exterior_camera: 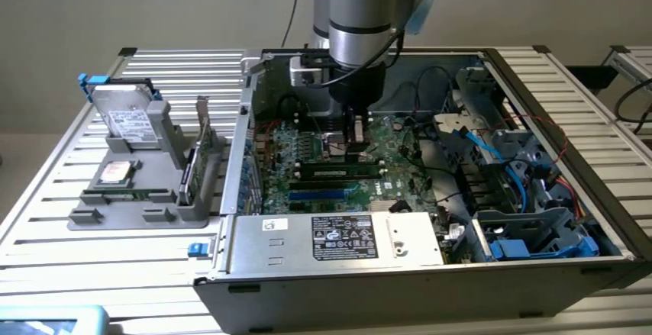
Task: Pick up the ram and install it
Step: 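Press down the ram until it locks into place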
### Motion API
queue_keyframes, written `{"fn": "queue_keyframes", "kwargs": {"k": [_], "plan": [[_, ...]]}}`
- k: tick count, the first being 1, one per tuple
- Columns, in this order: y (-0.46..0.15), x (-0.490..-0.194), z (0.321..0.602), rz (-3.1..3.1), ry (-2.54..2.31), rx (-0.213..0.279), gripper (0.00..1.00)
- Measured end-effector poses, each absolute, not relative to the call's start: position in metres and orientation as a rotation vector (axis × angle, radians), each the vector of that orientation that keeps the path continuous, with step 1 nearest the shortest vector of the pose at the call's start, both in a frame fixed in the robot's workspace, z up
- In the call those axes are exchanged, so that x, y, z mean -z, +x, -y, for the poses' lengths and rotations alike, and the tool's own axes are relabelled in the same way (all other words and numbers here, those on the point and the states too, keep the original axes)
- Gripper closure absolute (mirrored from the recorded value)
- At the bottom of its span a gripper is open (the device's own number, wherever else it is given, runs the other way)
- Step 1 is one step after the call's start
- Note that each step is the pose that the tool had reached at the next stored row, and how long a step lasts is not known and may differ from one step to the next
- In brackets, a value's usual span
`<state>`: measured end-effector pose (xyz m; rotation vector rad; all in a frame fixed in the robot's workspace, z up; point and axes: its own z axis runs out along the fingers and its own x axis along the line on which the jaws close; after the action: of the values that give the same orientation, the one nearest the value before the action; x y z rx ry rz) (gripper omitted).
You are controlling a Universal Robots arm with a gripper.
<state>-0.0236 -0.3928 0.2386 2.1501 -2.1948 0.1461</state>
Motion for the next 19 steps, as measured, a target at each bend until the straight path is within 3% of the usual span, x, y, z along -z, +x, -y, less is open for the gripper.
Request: {"fn": "queue_keyframes", "kwargs": {"k": [19], "plan": [[-0.041,-0.231,0.393,2.189,2.146,-0.135,0.89]]}}
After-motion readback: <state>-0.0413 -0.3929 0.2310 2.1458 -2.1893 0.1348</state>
